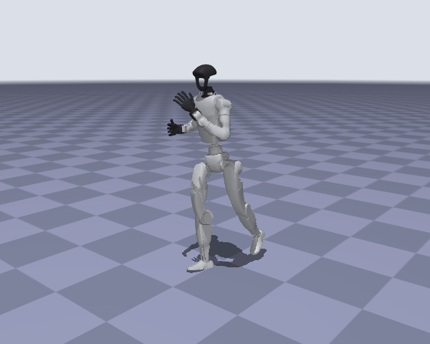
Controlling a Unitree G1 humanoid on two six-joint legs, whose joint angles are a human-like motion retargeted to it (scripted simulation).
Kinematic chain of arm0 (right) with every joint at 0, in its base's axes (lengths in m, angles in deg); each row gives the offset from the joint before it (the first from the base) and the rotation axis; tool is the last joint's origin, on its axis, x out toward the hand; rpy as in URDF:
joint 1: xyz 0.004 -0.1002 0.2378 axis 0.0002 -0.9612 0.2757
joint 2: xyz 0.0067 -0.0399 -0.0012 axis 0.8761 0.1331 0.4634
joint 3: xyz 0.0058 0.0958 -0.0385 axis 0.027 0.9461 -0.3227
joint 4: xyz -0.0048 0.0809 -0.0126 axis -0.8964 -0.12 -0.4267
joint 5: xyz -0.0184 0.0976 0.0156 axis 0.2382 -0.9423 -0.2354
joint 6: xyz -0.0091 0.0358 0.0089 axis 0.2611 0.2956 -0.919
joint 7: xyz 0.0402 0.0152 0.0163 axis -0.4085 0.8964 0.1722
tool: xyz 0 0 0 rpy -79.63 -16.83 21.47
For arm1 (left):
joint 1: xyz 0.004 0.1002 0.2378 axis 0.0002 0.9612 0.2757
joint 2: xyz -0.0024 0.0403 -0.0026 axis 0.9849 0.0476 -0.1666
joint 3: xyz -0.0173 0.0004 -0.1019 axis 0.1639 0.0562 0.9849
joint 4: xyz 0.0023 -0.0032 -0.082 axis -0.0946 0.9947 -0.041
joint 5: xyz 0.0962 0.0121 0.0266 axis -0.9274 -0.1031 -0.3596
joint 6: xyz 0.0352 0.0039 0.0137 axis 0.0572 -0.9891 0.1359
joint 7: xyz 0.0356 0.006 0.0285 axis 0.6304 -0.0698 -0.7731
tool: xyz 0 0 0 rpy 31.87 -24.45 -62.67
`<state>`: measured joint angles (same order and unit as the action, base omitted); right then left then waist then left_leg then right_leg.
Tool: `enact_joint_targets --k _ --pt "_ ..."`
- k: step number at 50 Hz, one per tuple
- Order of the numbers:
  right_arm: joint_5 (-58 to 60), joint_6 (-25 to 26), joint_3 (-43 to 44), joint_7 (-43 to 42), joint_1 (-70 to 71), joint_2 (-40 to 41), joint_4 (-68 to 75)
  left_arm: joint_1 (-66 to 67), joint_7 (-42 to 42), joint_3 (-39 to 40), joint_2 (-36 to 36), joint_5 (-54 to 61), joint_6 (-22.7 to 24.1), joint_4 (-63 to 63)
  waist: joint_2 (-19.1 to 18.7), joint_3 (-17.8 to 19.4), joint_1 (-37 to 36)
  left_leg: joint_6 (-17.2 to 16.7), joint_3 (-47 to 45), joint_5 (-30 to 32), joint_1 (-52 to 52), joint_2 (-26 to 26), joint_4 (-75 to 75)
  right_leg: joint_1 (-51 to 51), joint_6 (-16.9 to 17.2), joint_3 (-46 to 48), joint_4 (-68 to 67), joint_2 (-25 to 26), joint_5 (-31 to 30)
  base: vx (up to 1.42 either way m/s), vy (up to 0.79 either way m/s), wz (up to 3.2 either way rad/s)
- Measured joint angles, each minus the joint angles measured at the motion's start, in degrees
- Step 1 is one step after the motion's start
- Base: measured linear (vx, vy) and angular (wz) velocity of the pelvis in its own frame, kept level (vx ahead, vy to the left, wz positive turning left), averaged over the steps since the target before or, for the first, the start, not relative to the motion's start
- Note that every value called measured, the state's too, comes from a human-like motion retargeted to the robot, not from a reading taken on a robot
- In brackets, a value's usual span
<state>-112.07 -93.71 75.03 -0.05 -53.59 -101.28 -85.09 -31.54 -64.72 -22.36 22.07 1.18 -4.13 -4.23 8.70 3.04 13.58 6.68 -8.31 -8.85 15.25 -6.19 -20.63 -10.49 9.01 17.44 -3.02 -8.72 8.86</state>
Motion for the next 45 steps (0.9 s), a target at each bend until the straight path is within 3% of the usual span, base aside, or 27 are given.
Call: enact_joint_targets --k 2,5,8,10,12,13,17,20,22,25,28,30,34,38,42,45 --pt "0.11 -0.91 -1.33 -1.51 2.77 1.67 3.03 3.84 2.51 1.49 0.17 1.18 0.4 3.48 0.29 0.99 -0.63 1.83 -4.03 -6.13 -7.17 2.14 -21.74 -0.32 -4.1 -4.58 -5.67 0.43 2.44 1.01 -0.15 -1.52" --pt "-0.98 -0.65 -4.35 -6.08 12.5 5.88 12.5 13.02 0.38 5.98 -0.39 1.92 -1.51 13.2 -4.5 3.8 -1.9 0.78 -6.94 -13.71 -20.51 12.21 -49.72 -3.44 -10.23 -9.09 -20.25 5.39 14.72 0.94 -0.04 -1.52" --pt "0.2 -1.38 -3.85 -9.11 19.9 10.47 14.42 27.87 -1.32 11.66 -1.65 6.56 -1.27 17.28 -6.15 5.55 -5.15 -0.05 -3.76 -16.13 -30.66 13.2 -55.63 -1.09 -9.71 -13.93 -23.99 8.35 18.11 0.96 -0.01 -1.78" --pt "-5.61 -2.23 -3.42 -8.03 20.54 13.94 8.41 39.0 1.81 14.7 -0.02 16.89 0.93 13.32 -4.38 5.05 -9.59 0.58 -2.99 -15.88 -34.76 11.15 -49.95 2.94 -7.39 -18.7 -20.25 8.48 15.97 0.98 -0.01 -2.14" --pt "-8.79 -2.18 -4.58 -6.55 20.63 16.26 2.69 47.71 5.34 16.74 3.43 24.77 1.22 9.94 -0.42 2.7 -14.92 4.37 -4.0 -14.13 -36.41 7.91 -35.2 5.24 -4.23 -24.28 -15.55 6.08 11.06 0.95 0.04 -2.34" --pt "-9.65 -1.54 -4.73 -5.65 20.6 16.12 0.03 51.71 5.8 18.29 5.53 27.11 1.2 8.71 1.02 1.95 -17.8 3.83 -5.46 -12.44 -35.75 7.73 -26.35 6.89 -2.51 -27.03 -13.32 5.16 8.59 0.97 0.14 -2.54" --pt "-11.28 2.8 -4.49 1.7 22.72 10.47 -6.51 61.0 8.61 24.06 11.09 30.52 -0.16 7.96 0.75 0.78 -26.74 -1.59 -9.75 -7.05 -30.4 10.87 9.52 13.82 4.16 -34.43 -7.2 4.34 1.25 0.95 0.31 -2.47" --pt "-10.82 0.82 -6.7 3.2 23.82 6.89 -7.49 62.39 10.96 27.04 15.35 25.68 0.21 9.48 -2.13 2.07 -30.12 -6.89 -7.01 -9.19 -29.01 14.24 21.69 20.52 5.99 -34.64 -5.53 3.6 1.7 0.86 0.44 -1.79" --pt "-8.14 -1.38 -8.24 3.12 24.34 6.43 -6.26 60.93 11.75 27.89 18.51 19.04 1.19 10.23 -4.28 3.76 -31.03 -7.35 -2.88 -6.3 -29.18 15.63 20.72 22.96 4.16 -32.71 -10.42 2.46 6.48 0.75 0.55 -1.27" --pt "-0.42 -4.03 -10.34 0.76 24.92 10.28 -0.79 54.18 10.97 25.43 21.93 7.48 3.45 13.4 -5.42 7.76 -30.88 -4.5 -1.9 -1.68 -31.35 16.65 7.53 20.43 -3.71 -27.26 -31.15 0.76 17.81 0.6 0.48 -0.81" --pt "-0.55 -4.28 -13.51 -11.43 22.49 14.93 10.26 37.42 3.69 15.22 22.6 4.72 1.18 23.28 -2.97 13.74 -30.43 -2.06 -5.85 -13.59 -37.0 16.1 -16.35 15.29 -9.67 -22.72 -51.17 -4.76 28.21 0.42 0.35 -0.65" --pt "-1.43 -3.45 -13.93 -15.48 19.11 14.44 14.7 23.04 -0.36 9.03 22.19 0.03 -1.03 27.81 -2.82 16.08 -28.82 -1.89 -8.39 -17.31 -37.27 16.65 -23.14 12.68 -11.12 -21.91 -56.59 -4.4 31.54 0.35 0.24 -0.63" --pt "-4.41 -2.8 -9.99 -6.0 9.88 3.33 7.41 1.67 -4.68 3.2 16.36 -3.46 -1.0 20.38 -4.36 14.46 -17.9 -2.45 -13.64 -15.78 -32.85 15.47 -16.74 5.96 -8.11 -19.13 -49.21 -0.62 30.59 0.27 0.14 -0.72" --pt "-8.64 0.73 -3.71 -2.46 5.04 -4.15 4.6 -9.53 -8.57 -1.01 16.83 2.0 -1.79 12.29 -6.27 10.28 -6.3 -4.17 -19.27 -9.03 -26.15 14.41 -3.33 1.05 -5.93 -8.25 -27.24 0.19 26.53 0.24 -0.04 -1.7" --pt "-5.61 5.28 2.36 1.6 2.74 -6.9 7.56 -8.1 -2.99 0.68 19.67 5.23 -2.12 7.56 -2.42 5.25 -1.36 -6.02 -19.13 -0.77 -19.02 12.12 1.87 0.85 -4.8 -1.13 -7.18 3.3 16.1 0.32 -0.22 -3.22" --pt "-2.41 7.27 3.12 3.81 3.46 -8.19 10.58 2.78 -1.25 4.73 17.02 9.78 -1.21 4.61 1.49 1.69 -0.71 -6.88 -8.87 2.27 -17.88 9.68 -4.03 1.86 -6.31 6.23 -3.01 5.23 10.88 0.36 -0.22 -4.22"
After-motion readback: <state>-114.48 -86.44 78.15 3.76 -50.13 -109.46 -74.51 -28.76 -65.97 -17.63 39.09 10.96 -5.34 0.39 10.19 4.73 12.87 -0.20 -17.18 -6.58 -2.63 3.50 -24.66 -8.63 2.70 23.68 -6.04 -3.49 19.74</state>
